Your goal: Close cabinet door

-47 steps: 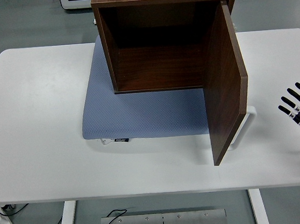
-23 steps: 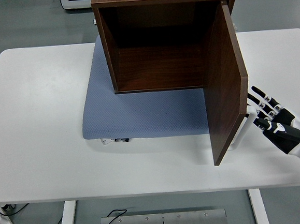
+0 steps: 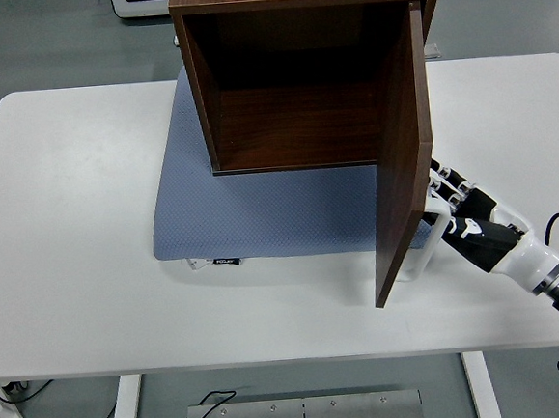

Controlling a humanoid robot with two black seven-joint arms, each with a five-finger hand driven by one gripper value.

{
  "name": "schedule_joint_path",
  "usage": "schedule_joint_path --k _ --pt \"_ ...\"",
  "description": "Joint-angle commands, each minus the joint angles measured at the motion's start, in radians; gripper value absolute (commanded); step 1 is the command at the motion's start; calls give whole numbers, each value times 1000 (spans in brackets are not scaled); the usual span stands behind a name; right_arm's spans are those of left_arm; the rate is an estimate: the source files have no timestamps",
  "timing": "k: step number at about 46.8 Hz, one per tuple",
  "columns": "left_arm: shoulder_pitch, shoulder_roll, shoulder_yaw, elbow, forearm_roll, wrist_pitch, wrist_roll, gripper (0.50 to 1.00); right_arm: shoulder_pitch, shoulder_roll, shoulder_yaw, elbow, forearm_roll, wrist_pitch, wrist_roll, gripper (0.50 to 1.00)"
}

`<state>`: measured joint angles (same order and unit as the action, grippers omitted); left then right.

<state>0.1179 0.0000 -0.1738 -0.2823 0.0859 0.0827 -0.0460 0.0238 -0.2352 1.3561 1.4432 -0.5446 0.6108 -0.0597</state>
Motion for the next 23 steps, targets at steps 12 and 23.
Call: schedule_joint_path --k 12,23 --pt "-3 0 0 0 0 0 0 1000 87 2 -101 -23 2 0 0 1000" --pt "-3 0 0 0 0 0 0 1000 171 4 -138 -75 6 0 0 1000"
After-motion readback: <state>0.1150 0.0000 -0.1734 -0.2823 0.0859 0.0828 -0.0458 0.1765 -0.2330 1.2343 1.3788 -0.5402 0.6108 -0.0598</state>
